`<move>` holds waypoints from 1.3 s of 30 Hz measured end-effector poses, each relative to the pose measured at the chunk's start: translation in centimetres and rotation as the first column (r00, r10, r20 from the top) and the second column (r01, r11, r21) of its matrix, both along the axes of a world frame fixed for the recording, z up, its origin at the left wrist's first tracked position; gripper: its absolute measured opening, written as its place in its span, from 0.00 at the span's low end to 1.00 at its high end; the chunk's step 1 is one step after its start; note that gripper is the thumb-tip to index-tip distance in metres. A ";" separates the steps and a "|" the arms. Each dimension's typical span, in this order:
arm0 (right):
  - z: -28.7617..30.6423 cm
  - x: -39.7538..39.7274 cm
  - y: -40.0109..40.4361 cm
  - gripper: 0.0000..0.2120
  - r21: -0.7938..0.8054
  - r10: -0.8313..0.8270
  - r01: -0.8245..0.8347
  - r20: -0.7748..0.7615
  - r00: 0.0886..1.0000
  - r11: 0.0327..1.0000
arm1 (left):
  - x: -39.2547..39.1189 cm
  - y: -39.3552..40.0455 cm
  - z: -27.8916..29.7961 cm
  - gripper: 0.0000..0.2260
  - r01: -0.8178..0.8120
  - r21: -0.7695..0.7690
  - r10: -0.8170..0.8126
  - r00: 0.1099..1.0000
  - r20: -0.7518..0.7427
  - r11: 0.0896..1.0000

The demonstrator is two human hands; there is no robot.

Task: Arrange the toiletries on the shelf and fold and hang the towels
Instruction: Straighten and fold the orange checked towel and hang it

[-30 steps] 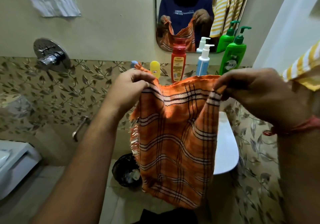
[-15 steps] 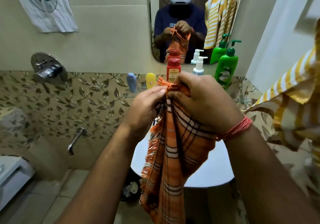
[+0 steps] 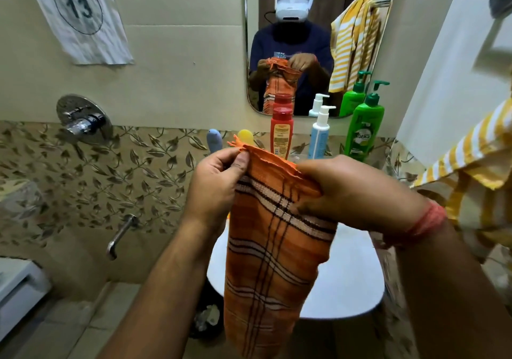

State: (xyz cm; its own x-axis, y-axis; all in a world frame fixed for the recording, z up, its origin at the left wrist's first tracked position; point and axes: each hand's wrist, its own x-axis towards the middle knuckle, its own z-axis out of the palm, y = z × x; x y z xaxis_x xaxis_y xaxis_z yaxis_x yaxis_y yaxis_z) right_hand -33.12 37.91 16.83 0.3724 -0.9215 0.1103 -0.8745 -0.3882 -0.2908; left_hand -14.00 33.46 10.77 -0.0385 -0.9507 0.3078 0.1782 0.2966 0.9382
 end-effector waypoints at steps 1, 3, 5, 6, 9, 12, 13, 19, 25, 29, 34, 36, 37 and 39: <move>0.3 -0.7 0.4 0.15 0.071 0.014 -0.013 -0.012 1.000 0.997 | 0.2 0.0 0.0 0.09 -0.023 -0.032 0.024 0.999 0.040 0.999; 1.1 -1.9 1.4 0.12 0.073 0.013 -0.008 -0.070 0.997 0.997 | 0.3 0.2 0.0 0.10 -0.029 -0.091 0.039 0.992 0.118 0.995; 2.1 -2.6 2.1 0.07 -0.049 -0.043 0.035 -0.174 0.984 0.998 | 0.2 0.4 0.0 0.10 -0.041 -0.102 0.053 0.992 0.111 0.994; 2.5 -2.9 2.1 0.07 -0.090 -0.083 0.067 -0.187 0.979 0.994 | 0.2 0.4 0.2 0.10 -0.051 -0.104 0.061 0.993 0.099 0.993; 2.5 -3.9 2.1 0.18 -0.195 -0.104 0.067 -0.188 0.977 0.979 | 0.4 0.2 0.6 0.09 -0.074 -0.127 0.087 0.991 0.103 0.989; 2.0 -4.9 1.4 0.23 -0.329 -0.106 0.108 0.024 0.994 0.938 | 0.2 0.2 1.3 0.09 -0.087 -0.158 0.104 0.989 0.106 0.984; 1.9 -5.1 1.2 0.21 -0.325 -0.091 0.133 0.143 0.985 0.936 | 0.1 0.2 1.6 0.09 -0.091 -0.174 0.109 0.989 0.098 0.981; -0.3 -6.0 -0.9 0.07 -0.190 0.045 0.172 0.786 0.617 0.966 | -1.3 -0.1 3.1 0.08 -0.064 -0.244 0.086 0.993 0.082 0.968; -0.6 -6.2 -0.9 0.14 -0.217 0.109 0.149 0.845 0.523 0.965 | -1.9 -0.5 3.5 0.09 -0.126 -0.258 0.146 0.987 0.063 0.958; 0.0 -6.2 -0.4 0.14 -0.226 0.121 0.126 0.825 0.552 0.966 | -2.1 -0.6 3.7 0.09 -0.185 -0.283 0.210 0.976 0.060 0.941; 1.0 -5.7 0.2 0.22 -0.220 0.052 0.167 0.738 0.673 0.961 | -2.7 -0.3 4.2 0.07 -0.140 -0.339 0.187 0.976 0.110 0.930; 2.2 -4.8 0.2 0.31 -0.248 -0.016 0.162 0.503 0.864 0.955 | -3.3 -0.3 4.0 0.06 -0.073 -0.344 0.133 0.979 0.155 0.936; 2.8 -4.1 -0.1 0.35 -0.223 -0.027 0.123 0.389 0.921 0.967 | -3.6 -0.3 3.9 0.06 -0.040 -0.342 0.106 0.979 0.174 0.939; 3.7 -2.6 -0.9 0.36 -0.165 -0.014 0.051 0.217 0.976 0.985 | -4.2 -0.4 3.4 0.07 0.002 -0.337 0.068 0.978 0.198 0.942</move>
